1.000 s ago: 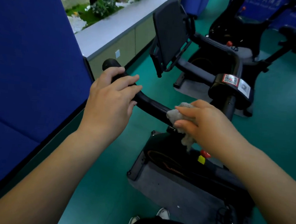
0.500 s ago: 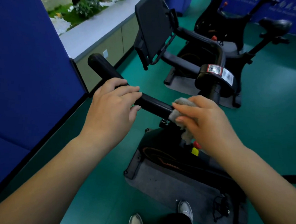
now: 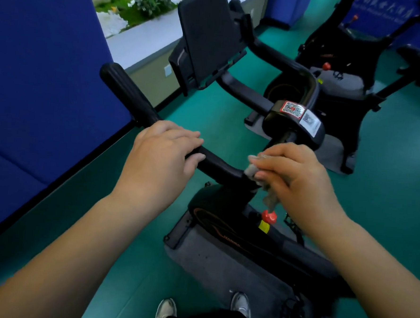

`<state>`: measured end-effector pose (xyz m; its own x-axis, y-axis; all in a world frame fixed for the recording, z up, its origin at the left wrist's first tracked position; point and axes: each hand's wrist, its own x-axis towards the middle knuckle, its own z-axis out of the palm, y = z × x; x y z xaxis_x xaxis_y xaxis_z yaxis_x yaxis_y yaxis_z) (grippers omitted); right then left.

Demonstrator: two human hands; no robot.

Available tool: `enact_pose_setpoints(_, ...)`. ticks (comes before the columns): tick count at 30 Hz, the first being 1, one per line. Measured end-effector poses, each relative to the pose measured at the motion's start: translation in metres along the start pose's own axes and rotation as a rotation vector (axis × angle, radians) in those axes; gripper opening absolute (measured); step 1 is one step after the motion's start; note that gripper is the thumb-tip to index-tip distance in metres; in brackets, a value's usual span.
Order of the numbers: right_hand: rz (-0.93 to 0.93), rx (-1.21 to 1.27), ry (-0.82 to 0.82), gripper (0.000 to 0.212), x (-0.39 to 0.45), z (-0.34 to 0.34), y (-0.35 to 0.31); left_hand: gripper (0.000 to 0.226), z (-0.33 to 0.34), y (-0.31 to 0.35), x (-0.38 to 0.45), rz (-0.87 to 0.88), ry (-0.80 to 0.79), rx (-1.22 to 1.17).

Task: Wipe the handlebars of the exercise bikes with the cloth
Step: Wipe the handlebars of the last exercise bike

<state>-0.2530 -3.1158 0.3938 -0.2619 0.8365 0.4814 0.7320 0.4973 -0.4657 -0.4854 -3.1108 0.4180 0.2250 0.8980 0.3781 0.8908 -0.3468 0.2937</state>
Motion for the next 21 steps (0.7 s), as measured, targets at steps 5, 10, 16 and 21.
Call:
enact_pose_setpoints(5, -0.126, 0.069, 0.017, 0.027, 0.013, 0.016, -0.005, 0.023, 0.013, 0.029, -0.003, -0.039, 0.023, 0.003)
enact_pose_setpoints(10, -0.208, 0.082, 0.003, 0.025, 0.003, 0.014, 0.009, 0.024, 0.018, 0.046, -0.009, -0.116, 0.001, 0.017)
enact_pose_setpoints(16, 0.058, 0.158, 0.076, 0.018, 0.028, -0.021, 0.065, 0.032, 0.026, 0.068, -0.015, -0.276, 0.042, 0.030)
enact_pose_setpoints(21, -0.103, 0.161, 0.001, 0.022, 0.001, -0.002, 0.035, 0.034, 0.036, 0.084, -0.014, -0.347, 0.078, 0.079)
